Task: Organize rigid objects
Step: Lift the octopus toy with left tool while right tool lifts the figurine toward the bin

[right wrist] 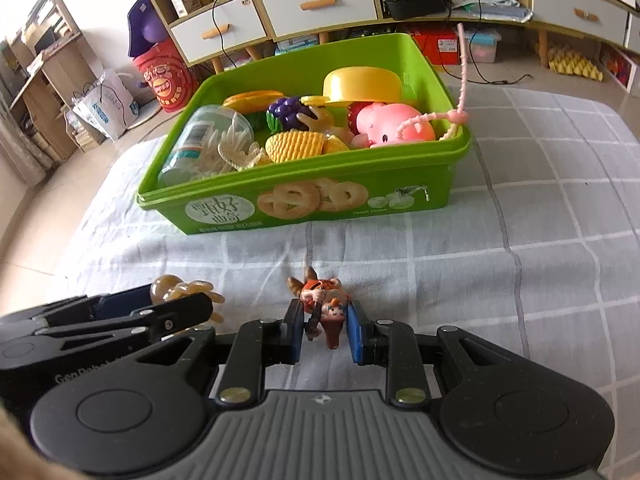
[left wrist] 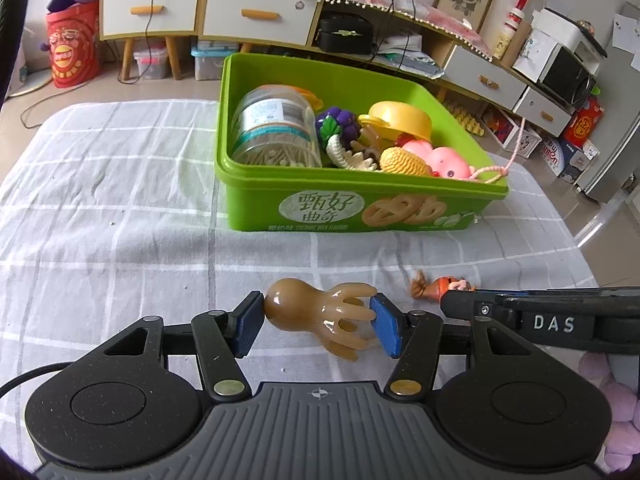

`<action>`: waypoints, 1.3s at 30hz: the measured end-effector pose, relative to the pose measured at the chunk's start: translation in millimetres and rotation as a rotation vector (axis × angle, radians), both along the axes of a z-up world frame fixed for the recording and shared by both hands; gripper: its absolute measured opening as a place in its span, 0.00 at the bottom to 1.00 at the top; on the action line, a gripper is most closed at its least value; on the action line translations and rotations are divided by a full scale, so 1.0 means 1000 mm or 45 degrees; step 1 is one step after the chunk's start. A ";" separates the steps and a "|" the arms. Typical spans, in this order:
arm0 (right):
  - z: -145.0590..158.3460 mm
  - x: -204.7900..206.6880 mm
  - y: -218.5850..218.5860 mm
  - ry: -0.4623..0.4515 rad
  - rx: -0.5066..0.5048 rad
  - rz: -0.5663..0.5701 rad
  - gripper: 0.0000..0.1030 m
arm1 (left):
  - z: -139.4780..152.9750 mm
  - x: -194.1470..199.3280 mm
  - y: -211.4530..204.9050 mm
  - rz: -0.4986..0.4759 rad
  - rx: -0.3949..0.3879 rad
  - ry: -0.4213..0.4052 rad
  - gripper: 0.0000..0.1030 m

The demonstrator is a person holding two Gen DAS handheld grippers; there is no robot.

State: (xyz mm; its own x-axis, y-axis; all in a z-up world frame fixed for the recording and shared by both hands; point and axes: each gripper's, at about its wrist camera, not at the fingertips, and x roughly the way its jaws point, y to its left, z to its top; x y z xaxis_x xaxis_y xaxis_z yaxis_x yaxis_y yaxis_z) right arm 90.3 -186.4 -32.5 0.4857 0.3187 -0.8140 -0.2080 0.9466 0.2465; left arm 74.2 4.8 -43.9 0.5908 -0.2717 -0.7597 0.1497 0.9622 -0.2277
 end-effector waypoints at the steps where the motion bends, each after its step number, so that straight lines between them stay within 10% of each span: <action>1: 0.002 0.000 -0.002 0.006 0.017 -0.006 0.17 | 0.002 -0.001 0.000 -0.004 -0.004 -0.005 0.61; 39: 0.075 0.024 -0.048 -0.247 0.300 -0.270 0.14 | 0.052 0.035 -0.016 -0.010 -0.087 -0.197 0.60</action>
State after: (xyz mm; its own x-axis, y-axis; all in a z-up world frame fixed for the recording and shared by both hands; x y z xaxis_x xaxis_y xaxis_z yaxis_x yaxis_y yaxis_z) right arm 114.7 -234.0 42.2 0.6991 0.3621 -0.6165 -0.0777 0.8956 0.4380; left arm 109.4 -10.9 8.3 0.6971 -0.3250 -0.6391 0.1959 0.9438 -0.2664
